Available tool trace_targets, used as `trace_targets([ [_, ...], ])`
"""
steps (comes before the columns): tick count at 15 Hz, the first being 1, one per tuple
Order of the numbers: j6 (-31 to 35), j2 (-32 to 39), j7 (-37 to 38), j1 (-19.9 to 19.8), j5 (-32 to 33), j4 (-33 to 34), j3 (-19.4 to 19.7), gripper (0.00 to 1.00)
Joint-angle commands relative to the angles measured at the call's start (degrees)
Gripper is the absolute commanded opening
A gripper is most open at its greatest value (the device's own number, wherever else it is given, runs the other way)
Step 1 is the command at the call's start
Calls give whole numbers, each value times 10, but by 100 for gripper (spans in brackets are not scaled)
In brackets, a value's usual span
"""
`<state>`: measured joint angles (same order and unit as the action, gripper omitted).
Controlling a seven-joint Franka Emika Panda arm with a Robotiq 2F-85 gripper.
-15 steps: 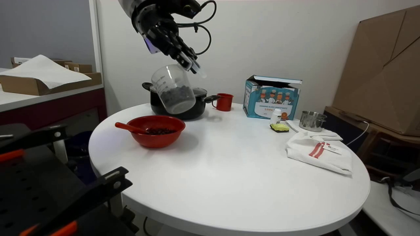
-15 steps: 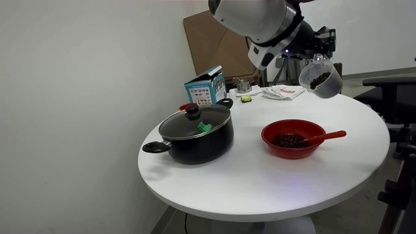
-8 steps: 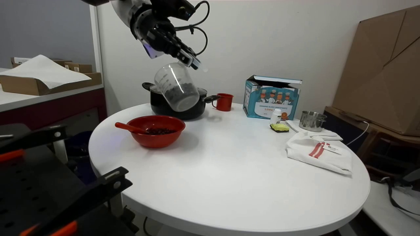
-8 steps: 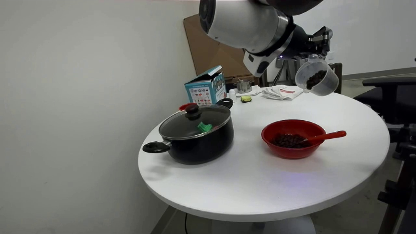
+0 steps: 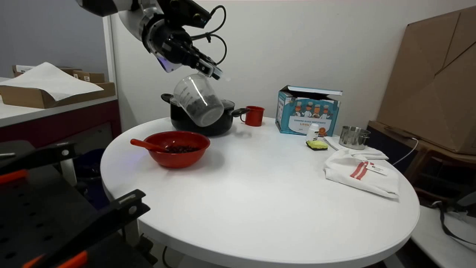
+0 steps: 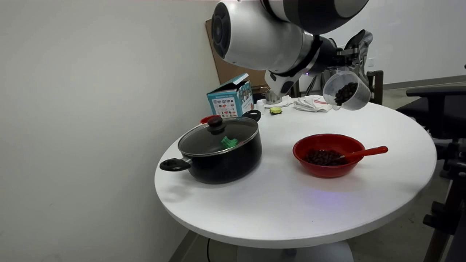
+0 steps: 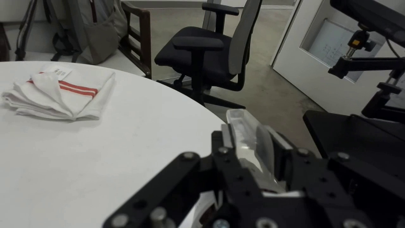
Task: Pour the contents in the jug into the red bowl.
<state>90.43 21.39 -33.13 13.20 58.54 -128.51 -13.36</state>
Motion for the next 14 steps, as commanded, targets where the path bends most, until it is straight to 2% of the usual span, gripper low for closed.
trace_targets([
  [1, -38, 22, 27, 9, 23, 21, -6, 14],
  [14, -100, 61, 64, 29, 71, 51, -17, 14],
])
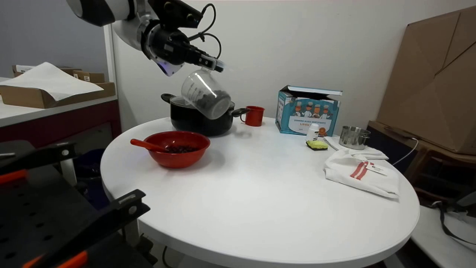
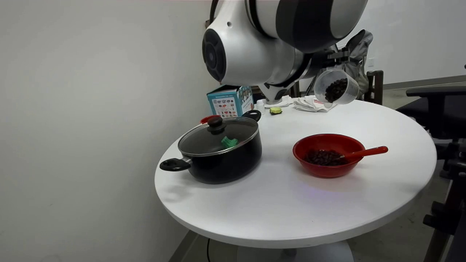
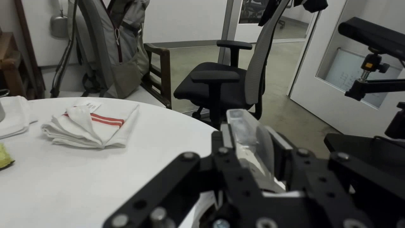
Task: Pour the contents in the jug into the red bowl.
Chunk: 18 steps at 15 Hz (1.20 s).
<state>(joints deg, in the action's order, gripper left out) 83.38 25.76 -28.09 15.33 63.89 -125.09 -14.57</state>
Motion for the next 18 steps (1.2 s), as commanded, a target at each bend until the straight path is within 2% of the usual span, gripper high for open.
trace_targets([
  [1, -34, 20, 16, 9, 21, 19, -6, 14],
  [18, -116, 68, 10, 30, 78, 43, -14, 14],
])
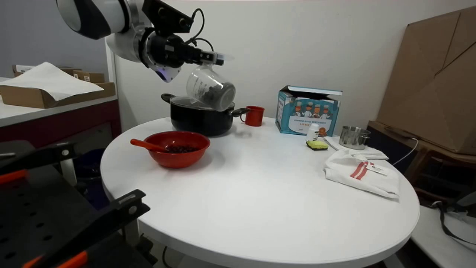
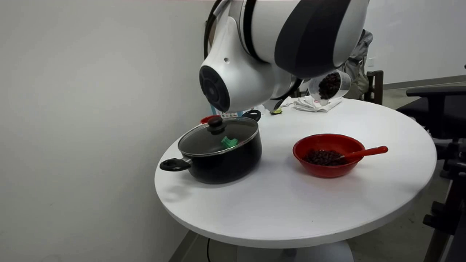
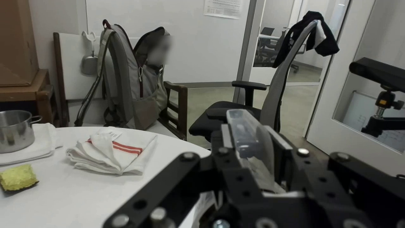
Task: Pour the contents in the jug into the red bowl.
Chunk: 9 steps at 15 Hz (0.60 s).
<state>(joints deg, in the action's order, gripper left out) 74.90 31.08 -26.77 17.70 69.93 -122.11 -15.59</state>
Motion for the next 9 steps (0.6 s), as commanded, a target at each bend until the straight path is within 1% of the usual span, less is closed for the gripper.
trace_targets([
  [1, -37, 17, 1, 8, 22, 14, -4, 14],
  [4, -56, 24, 5, 11, 29, 16, -4, 14],
  [6, -68, 15, 9, 14, 27, 0, -9, 14],
  [9, -91, 14, 12, 18, 26, -5, -14, 14],
])
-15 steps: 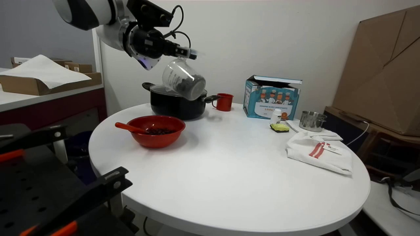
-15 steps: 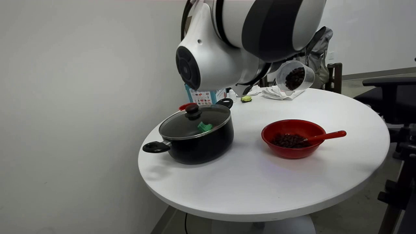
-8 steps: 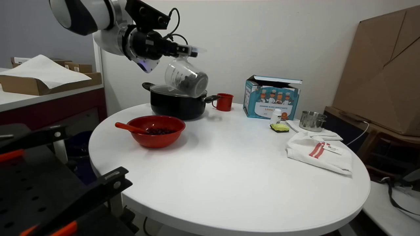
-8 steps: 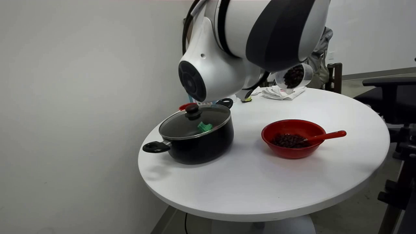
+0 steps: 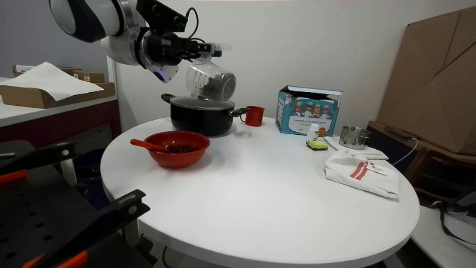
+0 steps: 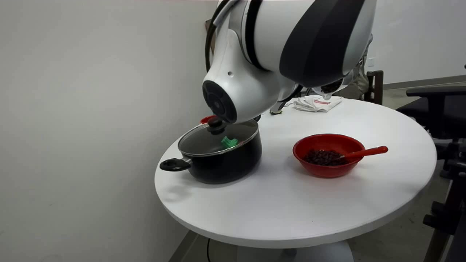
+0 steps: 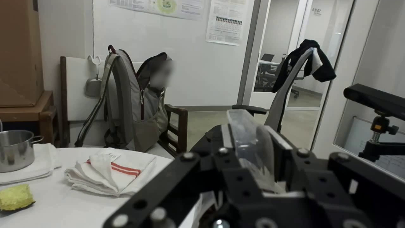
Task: Pour the contents in the jug into the red bowl.
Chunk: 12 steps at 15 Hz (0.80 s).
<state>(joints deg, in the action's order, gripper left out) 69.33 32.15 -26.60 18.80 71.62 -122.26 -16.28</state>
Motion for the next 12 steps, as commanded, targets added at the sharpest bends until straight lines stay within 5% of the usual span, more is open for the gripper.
trace_targets([
  [1, -42, 3, 10, 8, 9, -4, -10, 14],
  [12, -86, 16, 12, 12, 14, -3, -18, 14],
])
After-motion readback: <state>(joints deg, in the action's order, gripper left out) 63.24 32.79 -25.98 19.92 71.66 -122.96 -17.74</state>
